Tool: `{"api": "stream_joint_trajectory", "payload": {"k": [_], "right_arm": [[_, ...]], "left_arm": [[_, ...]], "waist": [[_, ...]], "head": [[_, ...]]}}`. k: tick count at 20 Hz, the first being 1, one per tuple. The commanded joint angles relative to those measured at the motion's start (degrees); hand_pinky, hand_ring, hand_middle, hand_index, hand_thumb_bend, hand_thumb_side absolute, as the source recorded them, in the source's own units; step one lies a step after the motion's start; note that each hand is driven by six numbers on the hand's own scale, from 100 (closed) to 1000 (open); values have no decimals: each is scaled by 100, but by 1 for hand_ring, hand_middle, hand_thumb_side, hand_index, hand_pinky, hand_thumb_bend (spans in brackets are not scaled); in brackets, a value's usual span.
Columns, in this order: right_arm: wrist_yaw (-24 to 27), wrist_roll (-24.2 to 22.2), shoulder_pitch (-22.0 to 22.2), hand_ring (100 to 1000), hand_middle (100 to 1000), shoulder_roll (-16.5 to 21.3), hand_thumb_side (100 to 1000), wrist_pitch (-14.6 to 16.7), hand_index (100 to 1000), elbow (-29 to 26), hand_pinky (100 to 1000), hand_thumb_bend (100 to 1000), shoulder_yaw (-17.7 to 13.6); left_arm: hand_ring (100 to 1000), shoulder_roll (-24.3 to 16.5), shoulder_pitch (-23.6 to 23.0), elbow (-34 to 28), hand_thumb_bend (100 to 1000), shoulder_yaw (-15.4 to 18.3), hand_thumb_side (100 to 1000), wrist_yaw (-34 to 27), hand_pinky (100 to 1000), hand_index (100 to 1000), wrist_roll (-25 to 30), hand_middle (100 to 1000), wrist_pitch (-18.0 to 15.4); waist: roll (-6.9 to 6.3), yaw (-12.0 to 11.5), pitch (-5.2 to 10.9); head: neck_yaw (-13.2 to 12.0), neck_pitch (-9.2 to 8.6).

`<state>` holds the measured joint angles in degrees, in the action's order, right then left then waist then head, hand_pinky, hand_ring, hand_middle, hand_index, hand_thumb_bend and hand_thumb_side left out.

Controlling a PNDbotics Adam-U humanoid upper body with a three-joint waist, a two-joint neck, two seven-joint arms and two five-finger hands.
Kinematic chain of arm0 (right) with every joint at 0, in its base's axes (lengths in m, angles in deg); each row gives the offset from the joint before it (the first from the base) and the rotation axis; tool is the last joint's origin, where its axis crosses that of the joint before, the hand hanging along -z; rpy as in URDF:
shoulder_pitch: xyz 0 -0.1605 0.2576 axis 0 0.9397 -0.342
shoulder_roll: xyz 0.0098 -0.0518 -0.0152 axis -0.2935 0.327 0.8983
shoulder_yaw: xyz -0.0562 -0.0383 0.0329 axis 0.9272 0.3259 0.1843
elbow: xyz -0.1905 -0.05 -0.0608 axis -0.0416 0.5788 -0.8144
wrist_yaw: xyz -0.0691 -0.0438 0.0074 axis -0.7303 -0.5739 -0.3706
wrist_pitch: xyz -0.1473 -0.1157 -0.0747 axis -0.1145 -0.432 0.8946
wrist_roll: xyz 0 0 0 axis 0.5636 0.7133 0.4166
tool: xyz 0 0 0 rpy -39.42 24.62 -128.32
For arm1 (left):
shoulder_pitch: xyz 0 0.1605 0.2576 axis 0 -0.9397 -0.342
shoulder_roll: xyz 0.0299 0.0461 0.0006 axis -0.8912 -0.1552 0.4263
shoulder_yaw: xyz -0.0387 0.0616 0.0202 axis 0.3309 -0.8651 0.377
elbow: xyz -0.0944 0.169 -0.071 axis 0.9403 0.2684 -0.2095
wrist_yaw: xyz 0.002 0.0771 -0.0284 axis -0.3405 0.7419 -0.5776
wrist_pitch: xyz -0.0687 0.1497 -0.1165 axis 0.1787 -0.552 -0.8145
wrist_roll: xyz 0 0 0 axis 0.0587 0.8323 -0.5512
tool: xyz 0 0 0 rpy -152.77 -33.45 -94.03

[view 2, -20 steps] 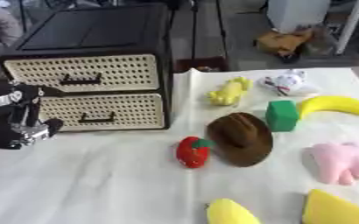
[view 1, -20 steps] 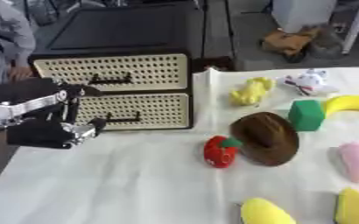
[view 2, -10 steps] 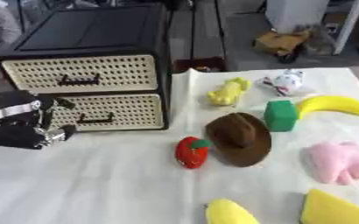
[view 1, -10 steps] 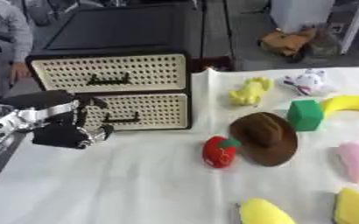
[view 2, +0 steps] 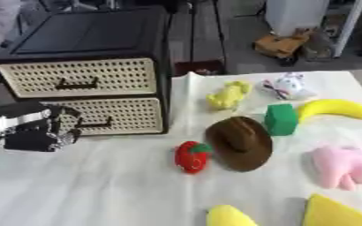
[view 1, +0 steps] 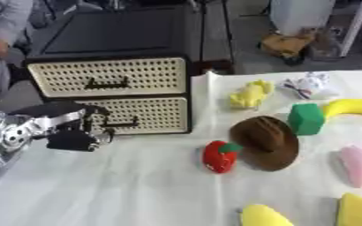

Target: Pick up objects from table and place into drawer.

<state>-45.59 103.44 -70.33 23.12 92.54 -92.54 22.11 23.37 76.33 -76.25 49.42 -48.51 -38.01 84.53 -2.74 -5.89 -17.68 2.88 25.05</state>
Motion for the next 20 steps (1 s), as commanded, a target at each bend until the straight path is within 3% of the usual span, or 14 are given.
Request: {"api": "stream_joint_trajectory", "payload": {"k": [1, 7, 14, 20], "right_arm": [[38, 11, 8, 916, 881, 104, 1000, -1, 928, -89, 786, 100, -93], [74, -1, 15, 917, 881, 103, 1000, -7, 928, -89, 786, 100, -89], [96, -5, 21, 917, 881, 86, 1000, -7, 927, -89, 787, 100, -95], [96, -18, 30, 918, 880, 44, 1000, -13, 926, -89, 787, 100, -92]], "left_arm": [[391, -104, 57, -207, 162, 142, 843, 113, 318, 977, -29, 443, -129], [391, 43, 84, -132, 150, 158, 832, 227, 318, 983, 108, 440, -79], [386, 264, 43, 117, 155, 253, 827, 220, 310, 982, 112, 433, -12], [388, 348, 29, 472, 156, 281, 827, 236, 316, 986, 24, 438, 2]], "waist": [[19, -18, 94], [21, -42, 117], [18, -33, 115], [11, -5, 79]], "head": [[55, -190], [36, -104], [96, 168], [150, 157]]}}
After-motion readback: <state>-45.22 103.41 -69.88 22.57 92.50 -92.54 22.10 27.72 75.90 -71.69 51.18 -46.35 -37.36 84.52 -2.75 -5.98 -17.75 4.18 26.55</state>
